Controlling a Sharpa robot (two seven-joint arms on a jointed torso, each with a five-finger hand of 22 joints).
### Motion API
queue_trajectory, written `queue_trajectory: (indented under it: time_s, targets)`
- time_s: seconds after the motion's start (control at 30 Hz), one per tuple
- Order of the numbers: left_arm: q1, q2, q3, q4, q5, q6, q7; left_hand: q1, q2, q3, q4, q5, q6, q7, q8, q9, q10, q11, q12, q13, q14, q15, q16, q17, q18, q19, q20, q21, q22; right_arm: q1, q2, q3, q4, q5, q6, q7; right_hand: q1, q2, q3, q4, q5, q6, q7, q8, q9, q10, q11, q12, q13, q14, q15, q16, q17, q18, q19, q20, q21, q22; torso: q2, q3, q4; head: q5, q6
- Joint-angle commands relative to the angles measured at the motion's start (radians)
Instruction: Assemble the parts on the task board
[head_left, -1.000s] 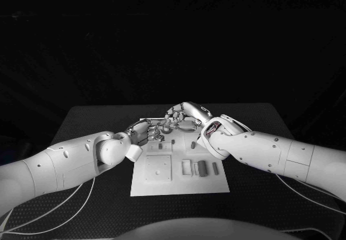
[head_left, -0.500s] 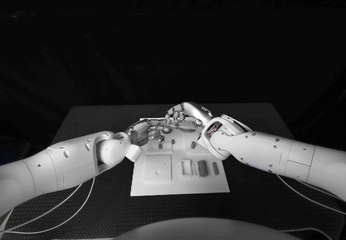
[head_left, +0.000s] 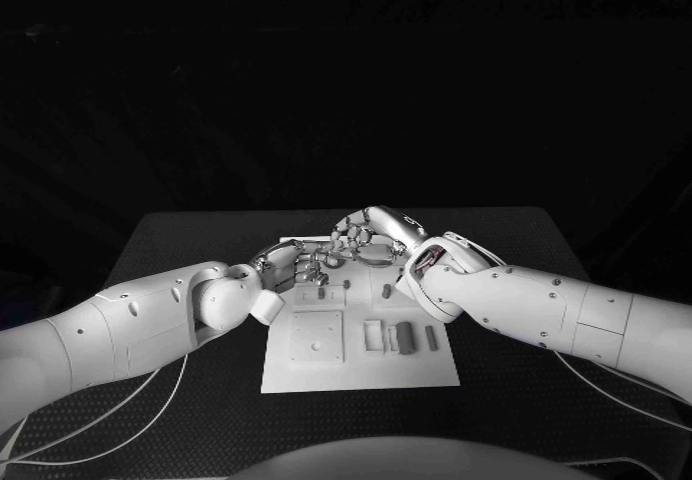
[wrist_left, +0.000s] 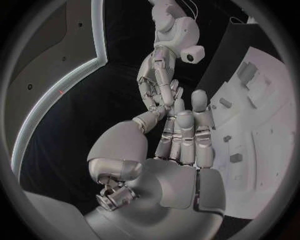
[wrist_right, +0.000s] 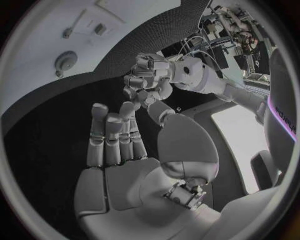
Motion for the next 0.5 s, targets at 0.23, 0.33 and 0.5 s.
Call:
queue_trajectory:
  time_s: [0.23,0.33,0.5]
  targets:
    - [-0.001,0.007,-0.002,-0.015,-0.027,0.006,-0.024,-0.011,0.004,0.003,-0.007,-0.001,-0.003,0.007,-0.002,-0.001,-0.005,-0.003,-0.002,-0.002,-0.007,0.000,0.005,-0.002,0.012,0.002,-0.005,0.006,0.022,0.002,-0.008,0.006,0.015,0.011,-0.009,0.016,-0.005,-0.002,0.003,-0.002,0.001,0.028,0.019,0.010,0.005,0.008,0.001,0.000,-0.001,0.001,-0.007,0.004,0.001,0.014,0.009,0.001,0.007,0.017,0.000,-0.0008,-0.0009,0.000,-0.001]
    - [-0.001,0.006,-0.002,-0.017,-0.027,0.006,-0.024,-0.011,0.004,0.003,-0.008,-0.001,-0.004,0.008,-0.002,-0.002,-0.006,-0.003,-0.002,-0.003,-0.007,0.000,0.006,-0.003,0.012,0.002,-0.005,0.006,0.022,0.002,-0.009,0.006,0.015,0.010,-0.007,0.015,-0.005,-0.003,0.004,-0.002,0.001,0.028,0.019,0.010,0.005,0.009,0.001,0.000,-0.002,0.002,-0.007,0.004,0.001,0.014,0.009,0.001,0.007,0.017,0.000,-0.0010,-0.0008,0.001,-0.001]
    - [-0.001,0.004,-0.002,-0.020,-0.026,0.001,-0.025,-0.012,0.004,0.003,-0.009,-0.001,-0.005,0.008,-0.002,-0.002,-0.007,-0.002,-0.002,-0.003,-0.006,0.001,0.006,-0.003,0.012,0.003,-0.004,0.006,0.022,0.002,-0.012,0.006,0.013,0.004,-0.001,0.012,-0.004,-0.003,0.005,-0.003,0.002,0.029,0.019,0.011,0.005,0.010,0.000,0.000,-0.002,0.003,-0.008,0.004,0.001,0.014,0.010,0.000,0.007,0.017,0.000,-0.0007,-0.0001,0.001,-0.001]
